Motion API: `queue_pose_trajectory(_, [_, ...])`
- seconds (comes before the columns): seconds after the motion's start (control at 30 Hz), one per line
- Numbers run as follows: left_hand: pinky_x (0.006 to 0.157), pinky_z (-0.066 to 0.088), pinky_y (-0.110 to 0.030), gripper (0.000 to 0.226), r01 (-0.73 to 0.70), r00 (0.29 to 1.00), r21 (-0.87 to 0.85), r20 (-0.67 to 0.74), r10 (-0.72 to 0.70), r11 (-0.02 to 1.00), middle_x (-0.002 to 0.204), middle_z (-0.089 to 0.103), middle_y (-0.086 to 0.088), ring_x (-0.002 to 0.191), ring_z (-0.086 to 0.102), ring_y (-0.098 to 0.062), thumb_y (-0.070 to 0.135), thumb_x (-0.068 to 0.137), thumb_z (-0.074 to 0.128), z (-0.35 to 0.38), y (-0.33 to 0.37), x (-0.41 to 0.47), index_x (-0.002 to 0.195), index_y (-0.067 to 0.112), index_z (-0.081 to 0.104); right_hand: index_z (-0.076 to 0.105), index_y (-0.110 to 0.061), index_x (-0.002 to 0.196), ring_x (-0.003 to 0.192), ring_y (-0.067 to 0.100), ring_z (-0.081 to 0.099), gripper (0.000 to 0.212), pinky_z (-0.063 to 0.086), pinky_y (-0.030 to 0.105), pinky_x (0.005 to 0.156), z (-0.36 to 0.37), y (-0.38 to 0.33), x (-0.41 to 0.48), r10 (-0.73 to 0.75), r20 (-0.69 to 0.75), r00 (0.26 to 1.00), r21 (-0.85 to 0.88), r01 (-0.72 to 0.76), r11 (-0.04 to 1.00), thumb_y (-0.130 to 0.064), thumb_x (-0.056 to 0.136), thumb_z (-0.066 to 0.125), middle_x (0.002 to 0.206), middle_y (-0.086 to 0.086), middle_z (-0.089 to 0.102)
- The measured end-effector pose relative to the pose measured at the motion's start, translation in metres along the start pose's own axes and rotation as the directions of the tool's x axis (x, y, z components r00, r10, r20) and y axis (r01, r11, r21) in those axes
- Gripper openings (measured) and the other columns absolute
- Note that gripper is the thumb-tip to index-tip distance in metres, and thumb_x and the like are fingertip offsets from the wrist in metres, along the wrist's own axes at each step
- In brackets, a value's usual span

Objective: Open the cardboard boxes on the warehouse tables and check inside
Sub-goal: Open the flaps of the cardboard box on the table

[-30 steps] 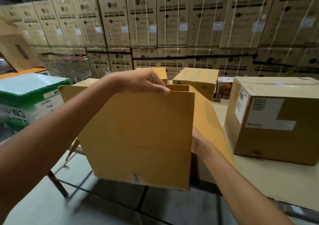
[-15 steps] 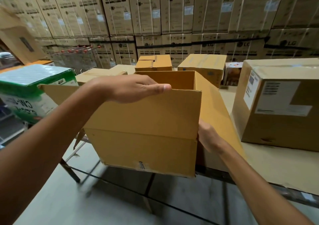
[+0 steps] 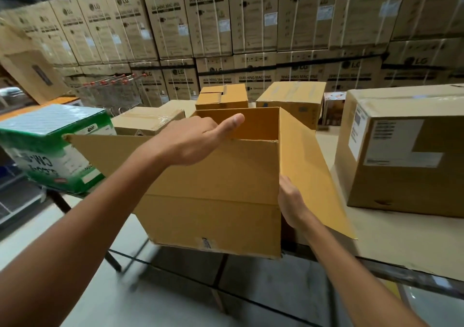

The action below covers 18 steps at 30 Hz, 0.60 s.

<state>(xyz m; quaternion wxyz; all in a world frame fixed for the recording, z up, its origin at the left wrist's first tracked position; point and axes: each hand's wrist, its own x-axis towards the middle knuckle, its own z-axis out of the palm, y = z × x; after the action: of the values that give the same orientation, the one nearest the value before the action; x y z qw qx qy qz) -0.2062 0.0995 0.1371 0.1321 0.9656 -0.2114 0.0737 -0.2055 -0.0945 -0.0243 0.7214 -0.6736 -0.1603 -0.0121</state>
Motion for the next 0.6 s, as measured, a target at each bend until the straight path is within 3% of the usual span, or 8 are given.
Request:
queue_pose_trajectory(0.07, [0.058,0.038,-0.031,0.099,0.014,0.994,0.129,-0.114,0.0,0.992,0.067,0.055,-0.004,0.071,0.06,-0.029,0.077,0.081,0.0,0.007,0.003,0.004,0.084,0.005,0.067,0.052,-0.007,0.075,0.06,0.009,0.055,0.043,0.045,0.017,0.058,0.002,-0.001,-0.002,0.007,-0.042,0.999,0.014,-0.006,1.0,-0.037,0.1,0.033,0.065,-0.003,0.059])
queue_pose_trajectory(0.17, [0.054,0.028,-0.029,0.085,0.044,0.955,0.235,-0.295,0.028,0.971,0.058,0.051,0.0,0.058,0.052,-0.017,0.072,0.087,0.0,0.016,0.007,0.001,0.06,0.013,0.055,0.056,-0.007,0.081,0.062,0.007,0.057,0.044,0.046,0.017,0.06,0.008,-0.009,-0.009,0.022,-0.093,0.995,0.05,-0.018,0.999,-0.042,0.097,0.034,0.071,0.0,0.06])
queue_pose_trajectory(0.23, [0.053,0.027,-0.028,0.078,0.043,0.938,0.239,-0.345,0.043,0.97,0.054,0.048,0.001,0.053,0.048,-0.015,0.069,0.092,0.003,0.02,0.008,-0.007,0.055,0.017,0.048,0.054,-0.009,0.078,0.061,0.007,0.055,0.043,0.044,0.017,0.059,0.012,-0.02,-0.02,0.027,-0.108,0.994,0.049,-0.022,0.999,-0.046,0.09,0.036,0.068,-0.002,0.059])
queue_pose_trajectory(0.33, [0.052,0.035,-0.027,0.079,-0.002,0.933,0.218,-0.352,0.08,0.976,0.053,0.049,0.003,0.053,0.05,-0.016,0.068,0.097,0.007,0.026,0.004,-0.024,0.056,0.017,0.052,0.053,-0.012,0.076,0.065,-0.002,0.058,0.037,0.048,0.013,0.064,0.015,-0.03,-0.039,0.02,-0.176,0.984,0.021,-0.016,1.0,-0.044,0.085,0.038,0.07,-0.009,0.062])
queue_pose_trajectory(0.43, [0.052,0.037,-0.025,0.079,-0.033,0.954,0.21,-0.284,0.093,0.977,0.057,0.053,0.005,0.055,0.053,-0.012,0.069,0.095,0.007,0.031,0.007,-0.051,0.063,0.02,0.06,0.06,-0.006,0.091,0.104,0.01,0.057,0.046,0.044,0.039,0.1,0.019,-0.035,-0.056,0.113,-0.214,0.97,-0.057,-0.128,0.99,-0.047,0.091,0.039,0.111,0.004,0.063])
queue_pose_trajectory(0.53, [0.053,0.037,-0.021,0.065,-0.042,0.995,0.149,-0.086,0.055,0.988,0.069,0.059,0.012,0.063,0.056,-0.006,0.071,0.095,0.017,0.041,0.009,-0.086,0.079,0.029,0.063,0.074,-0.016,0.105,0.128,0.017,0.046,0.045,0.034,0.04,0.107,0.022,-0.04,-0.071,0.202,-0.148,0.968,-0.097,-0.217,0.971,-0.045,0.094,0.041,0.134,-0.003,0.058])
queue_pose_trajectory(0.6, [0.068,0.049,-0.025,0.055,-0.024,0.993,0.011,0.119,0.023,1.0,0.1,0.068,0.012,0.088,0.061,-0.006,0.07,0.096,0.031,0.058,0.005,-0.108,0.113,0.032,0.066,0.076,-0.023,0.105,0.134,0.016,0.04,0.027,0.036,0.04,0.111,0.021,-0.041,-0.078,0.215,-0.121,0.969,-0.127,-0.23,0.965,-0.018,0.099,0.05,0.149,0.0,0.046])
